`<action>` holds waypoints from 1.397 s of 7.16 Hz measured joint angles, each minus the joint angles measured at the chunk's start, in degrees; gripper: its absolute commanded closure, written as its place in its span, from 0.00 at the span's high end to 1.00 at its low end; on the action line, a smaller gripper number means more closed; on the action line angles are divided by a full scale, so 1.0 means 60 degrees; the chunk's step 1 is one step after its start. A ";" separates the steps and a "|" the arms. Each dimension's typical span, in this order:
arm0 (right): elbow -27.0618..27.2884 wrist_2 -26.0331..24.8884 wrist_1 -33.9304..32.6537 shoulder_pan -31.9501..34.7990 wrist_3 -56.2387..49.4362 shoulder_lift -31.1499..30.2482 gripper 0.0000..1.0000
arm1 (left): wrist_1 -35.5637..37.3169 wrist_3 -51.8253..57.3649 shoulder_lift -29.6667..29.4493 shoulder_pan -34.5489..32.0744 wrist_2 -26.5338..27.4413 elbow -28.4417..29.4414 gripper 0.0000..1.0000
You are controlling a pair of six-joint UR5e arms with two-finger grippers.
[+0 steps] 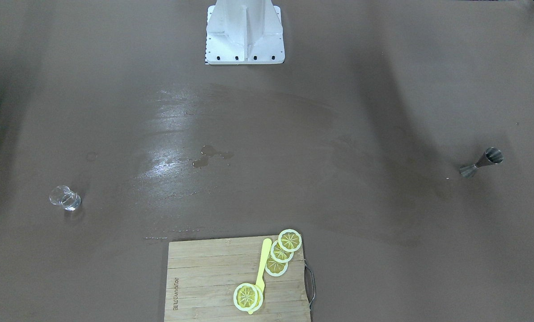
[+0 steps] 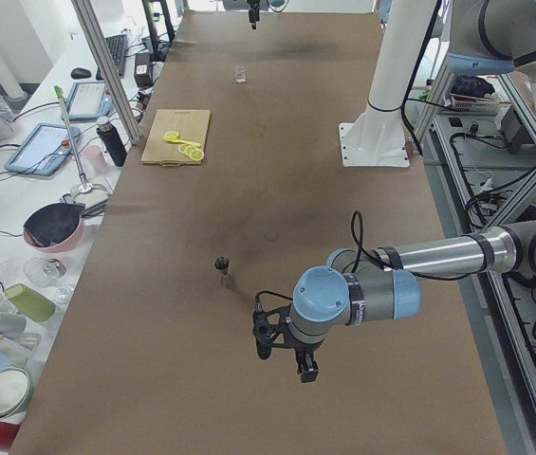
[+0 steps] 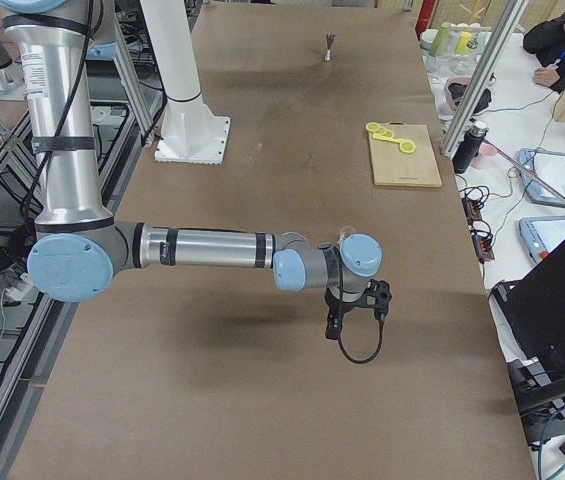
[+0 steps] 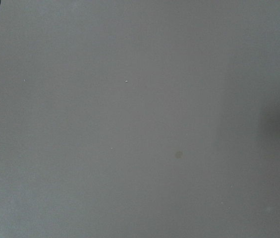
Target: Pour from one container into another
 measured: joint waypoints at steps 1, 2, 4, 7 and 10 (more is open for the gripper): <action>0.0001 0.0007 0.0003 -0.0002 0.0001 0.0024 1.00 | 0.0000 0.0000 0.0000 0.0005 0.0000 0.0000 0.99; 0.0001 0.0011 0.0010 -0.0004 -0.0001 0.0051 1.00 | 0.0000 0.0000 0.0000 0.0011 0.0000 -0.0001 0.99; 0.0001 0.0017 0.0030 -0.0020 0.0001 0.0070 1.00 | 0.0000 0.0000 0.0000 0.0005 0.0000 -0.0003 0.99; -0.0006 0.0075 0.0036 -0.0044 -0.0019 0.0128 1.00 | 0.0000 0.0000 0.0000 0.0005 0.0000 0.0005 0.99; 0.0152 0.0739 -0.0469 -0.0109 -0.0033 0.1022 1.00 | 0.0000 0.0000 -0.0003 0.0012 0.0067 0.0026 0.99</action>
